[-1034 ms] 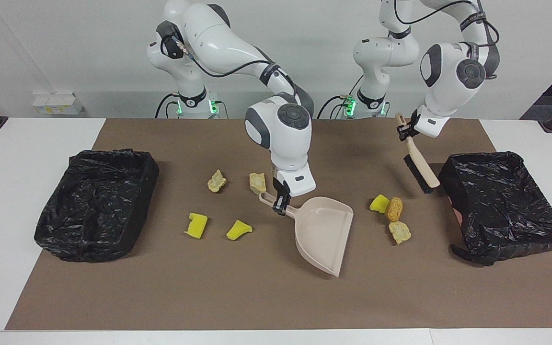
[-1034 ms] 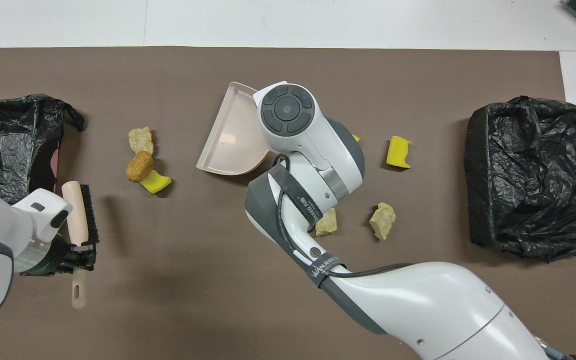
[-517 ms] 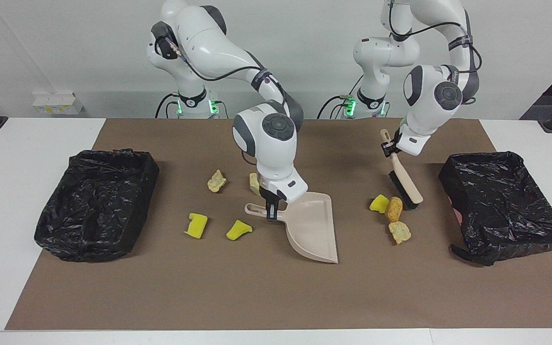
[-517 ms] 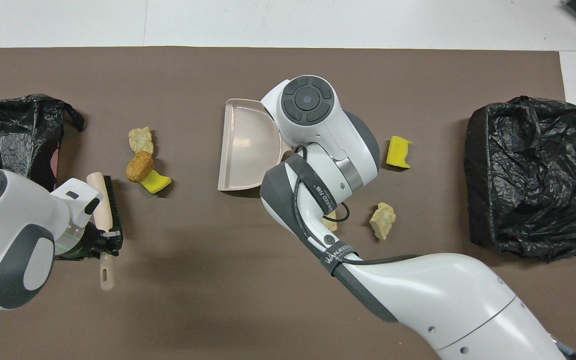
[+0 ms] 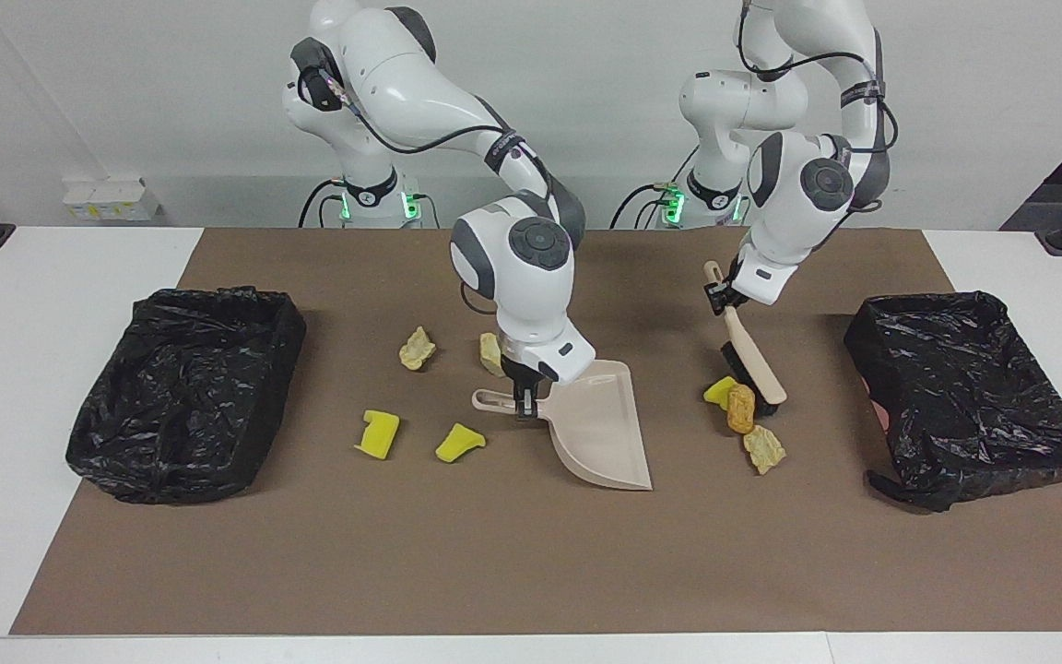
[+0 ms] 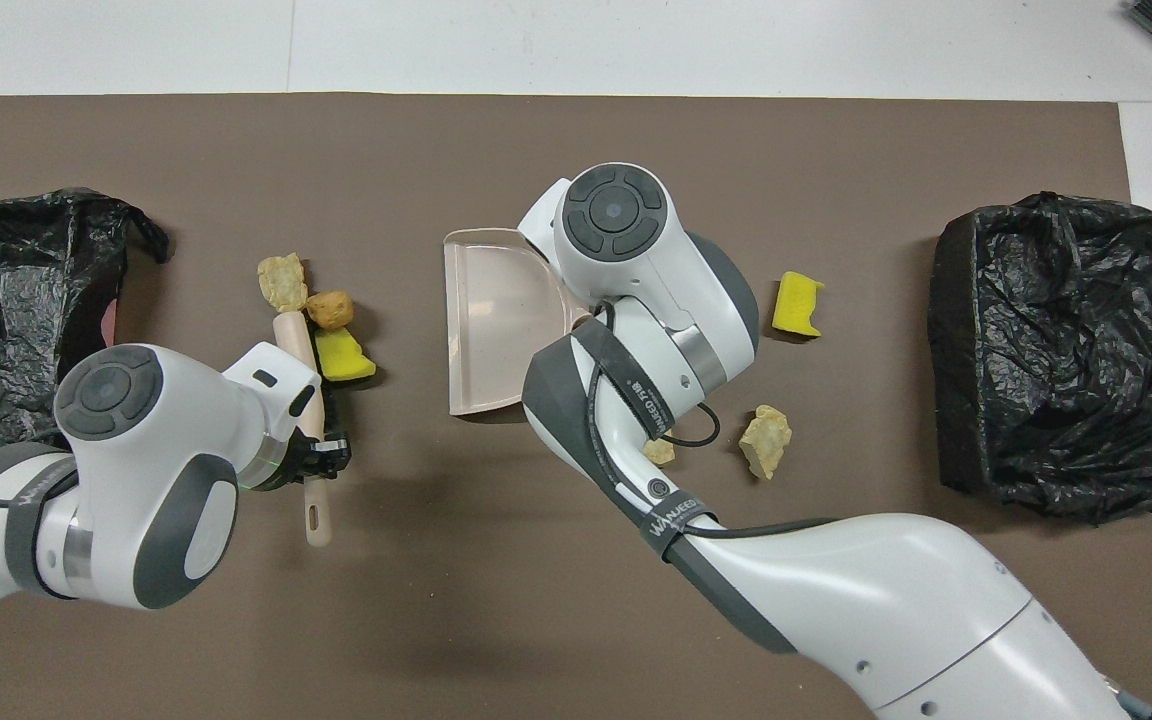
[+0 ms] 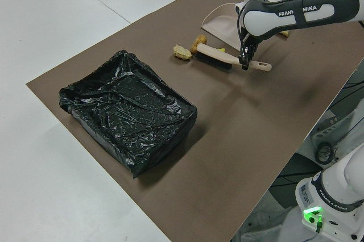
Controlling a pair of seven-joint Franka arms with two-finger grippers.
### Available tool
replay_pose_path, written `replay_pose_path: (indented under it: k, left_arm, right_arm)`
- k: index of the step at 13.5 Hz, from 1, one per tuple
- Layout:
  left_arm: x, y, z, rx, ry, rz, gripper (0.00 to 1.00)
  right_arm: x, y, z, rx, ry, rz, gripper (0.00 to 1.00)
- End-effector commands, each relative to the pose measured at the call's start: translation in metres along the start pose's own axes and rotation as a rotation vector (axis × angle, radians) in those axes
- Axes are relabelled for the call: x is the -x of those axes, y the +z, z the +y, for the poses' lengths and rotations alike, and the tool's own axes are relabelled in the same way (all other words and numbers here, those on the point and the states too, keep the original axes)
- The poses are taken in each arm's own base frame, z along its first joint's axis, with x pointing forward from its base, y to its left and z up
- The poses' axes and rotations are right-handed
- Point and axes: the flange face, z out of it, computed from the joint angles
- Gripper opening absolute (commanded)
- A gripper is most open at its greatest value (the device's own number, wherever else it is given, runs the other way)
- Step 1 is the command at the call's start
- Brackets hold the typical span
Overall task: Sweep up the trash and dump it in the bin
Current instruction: 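Tilt the dustpan with the right gripper while the left gripper grasps the brush, then sweep scraps into the dustpan with the left gripper's brush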
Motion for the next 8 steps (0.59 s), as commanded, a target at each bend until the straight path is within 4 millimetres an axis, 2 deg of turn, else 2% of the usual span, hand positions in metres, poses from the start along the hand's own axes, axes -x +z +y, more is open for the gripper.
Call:
replay_pose_path:
  k: [1,3,5,7,8]
  left_arm:
    - [0.012,-0.004,0.047,0.09,0.031,0.04,0.0]
    - [0.015,-0.012,0.08,0.121,0.067,0.049,0.0]
    - [0.019,-0.02,0.099,0.129,0.088,0.026,0.0]
    - [0.018,-0.045,0.095,0.102,0.082,-0.028,0.0]
    - [0.016,-0.054,0.078,0.046,0.065,-0.079,0.0]
  right_arm:
    - [0.0,0.004,-0.012,0.002,-0.028,0.016,0.0]
    - [0.0,0.002,-0.012,0.008,-0.023,0.019,0.0]
    - [-0.001,0.002,-0.012,0.006,-0.022,0.018,0.0]
    - [-0.002,0.001,-0.013,0.007,-0.022,0.018,0.0]
    - [-0.002,0.001,-0.013,0.007,-0.016,0.017,0.0]
